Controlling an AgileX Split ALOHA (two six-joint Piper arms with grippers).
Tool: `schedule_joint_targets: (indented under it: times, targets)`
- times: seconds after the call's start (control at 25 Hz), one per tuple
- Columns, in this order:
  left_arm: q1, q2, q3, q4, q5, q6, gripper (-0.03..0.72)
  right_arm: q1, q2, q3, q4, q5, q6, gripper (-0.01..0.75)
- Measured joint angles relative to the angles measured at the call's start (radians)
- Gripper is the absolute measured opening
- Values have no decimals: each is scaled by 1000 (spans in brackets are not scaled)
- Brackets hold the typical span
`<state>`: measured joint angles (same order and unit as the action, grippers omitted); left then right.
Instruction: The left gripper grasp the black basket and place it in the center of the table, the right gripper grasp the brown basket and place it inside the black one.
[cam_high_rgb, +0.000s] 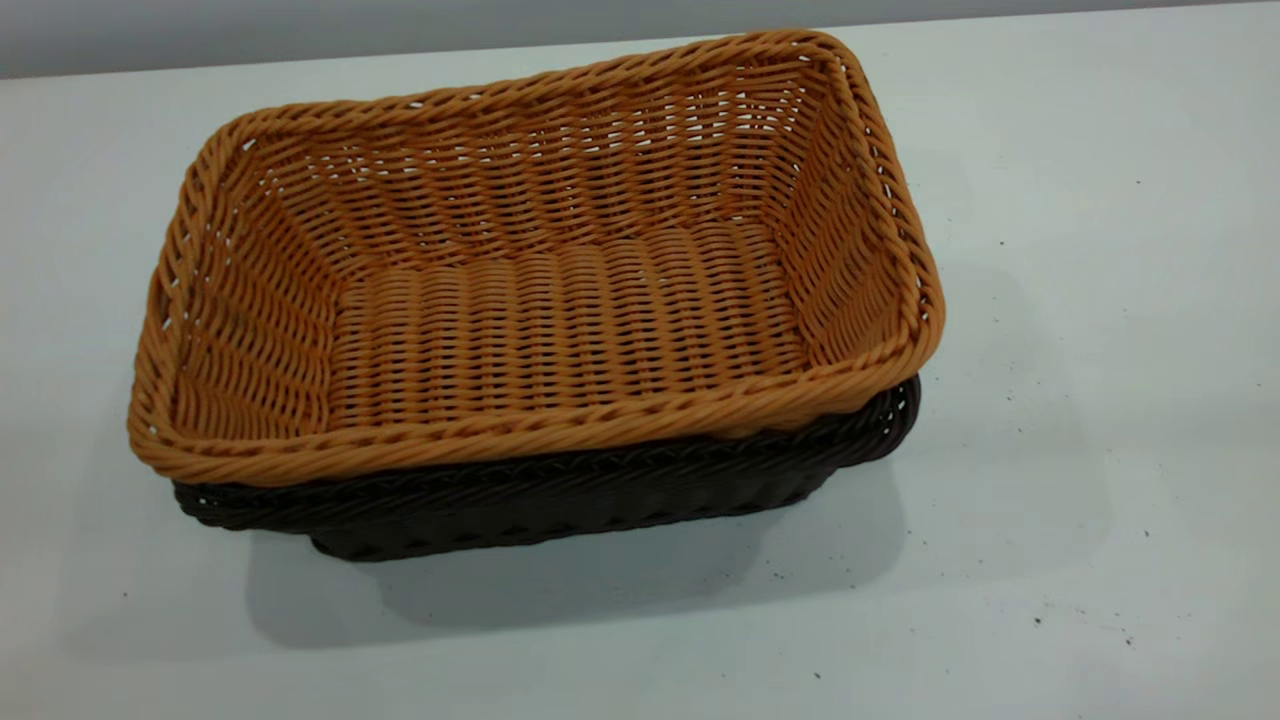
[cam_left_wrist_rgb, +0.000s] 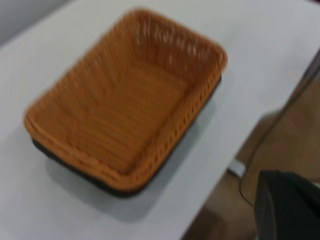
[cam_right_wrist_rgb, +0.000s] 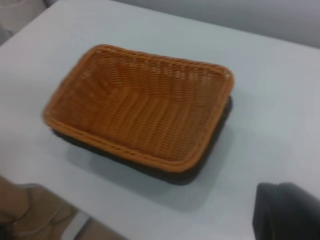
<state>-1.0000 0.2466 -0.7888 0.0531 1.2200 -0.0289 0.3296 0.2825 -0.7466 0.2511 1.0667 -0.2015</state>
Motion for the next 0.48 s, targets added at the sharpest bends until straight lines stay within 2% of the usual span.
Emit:
schedule_joint_targets:
  times: [0.24, 0.48]
  targets:
    - [0, -35, 118, 2, 0, -5, -1, 0, -181, 192, -89, -24, 0, 0]
    - [0, -35, 119, 1, 0, -34, -1, 0, -285, 244, -104, -20, 4, 0]
